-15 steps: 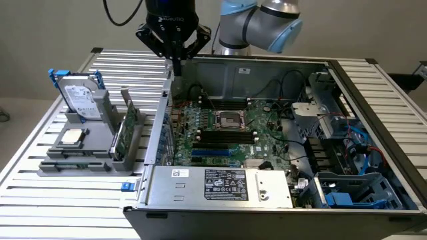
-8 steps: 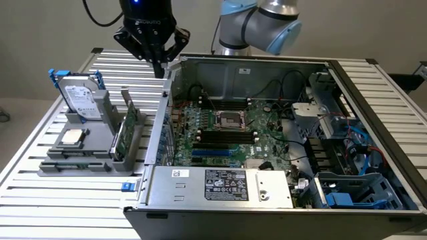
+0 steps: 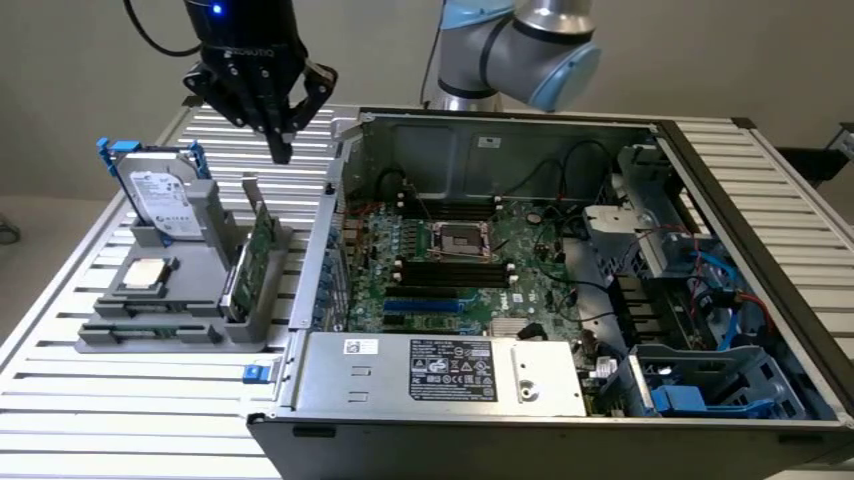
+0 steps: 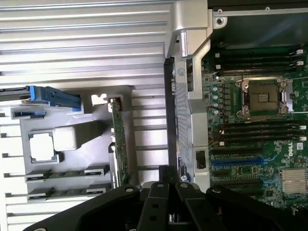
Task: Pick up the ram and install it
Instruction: 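Reach for the ram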
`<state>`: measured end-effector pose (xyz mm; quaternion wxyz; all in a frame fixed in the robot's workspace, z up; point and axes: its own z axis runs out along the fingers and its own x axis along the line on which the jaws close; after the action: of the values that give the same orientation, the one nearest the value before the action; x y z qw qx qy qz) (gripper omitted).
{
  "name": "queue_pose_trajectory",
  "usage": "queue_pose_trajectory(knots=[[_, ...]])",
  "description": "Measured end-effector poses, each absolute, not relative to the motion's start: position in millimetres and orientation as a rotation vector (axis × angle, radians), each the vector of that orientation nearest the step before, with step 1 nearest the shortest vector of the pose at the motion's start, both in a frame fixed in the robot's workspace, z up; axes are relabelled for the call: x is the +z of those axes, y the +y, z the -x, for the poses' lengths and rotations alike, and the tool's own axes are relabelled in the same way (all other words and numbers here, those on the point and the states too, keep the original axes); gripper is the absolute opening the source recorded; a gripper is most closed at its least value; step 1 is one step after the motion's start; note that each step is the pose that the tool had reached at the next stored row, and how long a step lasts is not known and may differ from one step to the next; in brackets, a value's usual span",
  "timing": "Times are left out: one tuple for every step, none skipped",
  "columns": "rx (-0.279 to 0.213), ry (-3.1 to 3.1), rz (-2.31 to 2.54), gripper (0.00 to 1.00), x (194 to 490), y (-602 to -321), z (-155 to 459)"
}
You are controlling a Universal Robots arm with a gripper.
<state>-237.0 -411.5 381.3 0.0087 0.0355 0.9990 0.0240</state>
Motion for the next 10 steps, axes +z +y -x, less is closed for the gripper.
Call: queue_pose_trajectory(knots=[[0.075, 3.121, -0.111, 0.11, 380.5, -412.2, 241.9], [0.075, 3.121, -0.111, 0.11, 379.8, -412.8, 246.4], [0.075, 3.121, -0.111, 0.11, 379.0, -413.5, 250.9], [0.075, 3.121, -0.111, 0.11, 378.3, -414.1, 255.4], [0.075, 3.121, -0.111, 0.11, 377.6, -414.8, 259.9], [0.075, 3.121, -0.111, 0.11, 376.9, -415.4, 264.5], [0.075, 3.121, -0.111, 0.11, 376.3, -416.1, 269.0], [0.075, 3.121, -0.111, 0.11, 375.6, -416.8, 273.6], [0.075, 3.121, -0.111, 0.11, 375.0, -417.5, 278.1], [0.075, 3.121, -0.111, 0.11, 374.4, -418.2, 282.6]])
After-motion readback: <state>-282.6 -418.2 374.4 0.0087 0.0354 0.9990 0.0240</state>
